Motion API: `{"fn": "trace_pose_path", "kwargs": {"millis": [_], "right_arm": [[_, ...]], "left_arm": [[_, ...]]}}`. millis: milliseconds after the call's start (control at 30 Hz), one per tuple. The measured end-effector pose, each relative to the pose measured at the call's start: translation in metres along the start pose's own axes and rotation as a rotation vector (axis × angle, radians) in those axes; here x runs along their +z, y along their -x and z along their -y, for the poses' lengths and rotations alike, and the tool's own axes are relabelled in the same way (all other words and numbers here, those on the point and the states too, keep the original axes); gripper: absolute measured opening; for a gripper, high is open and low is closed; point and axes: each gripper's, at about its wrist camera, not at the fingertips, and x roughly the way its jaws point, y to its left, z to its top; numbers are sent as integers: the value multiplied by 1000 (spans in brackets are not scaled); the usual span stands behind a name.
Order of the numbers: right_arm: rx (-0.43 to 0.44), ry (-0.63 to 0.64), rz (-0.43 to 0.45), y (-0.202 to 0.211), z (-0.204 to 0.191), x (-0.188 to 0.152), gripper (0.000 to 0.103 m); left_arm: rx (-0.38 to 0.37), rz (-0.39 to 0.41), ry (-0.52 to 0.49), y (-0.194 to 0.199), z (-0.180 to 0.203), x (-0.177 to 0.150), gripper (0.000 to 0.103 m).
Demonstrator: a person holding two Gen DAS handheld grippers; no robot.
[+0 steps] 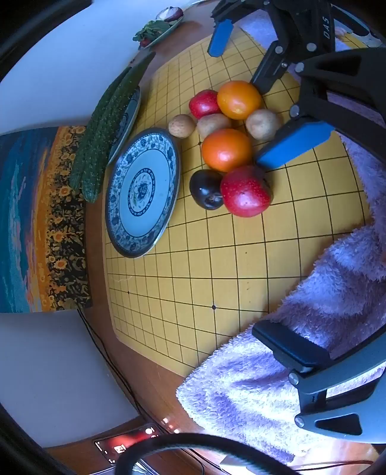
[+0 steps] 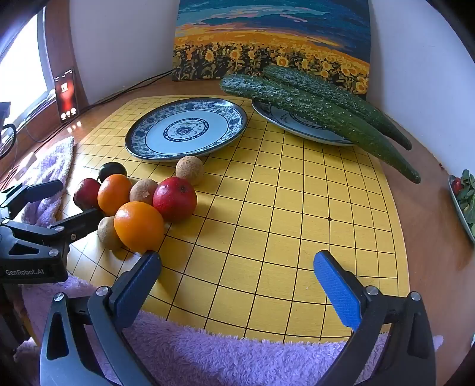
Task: Organize fruits
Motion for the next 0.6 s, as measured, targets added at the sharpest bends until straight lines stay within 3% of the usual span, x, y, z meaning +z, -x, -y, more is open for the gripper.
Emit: {"fn": "trace_pose_path", "kwargs": {"millis": [600], "right_arm": [[0, 0, -1, 0, 0, 0, 103]], "left_arm": [[-9, 0, -7, -1, -5, -5, 103]]}}
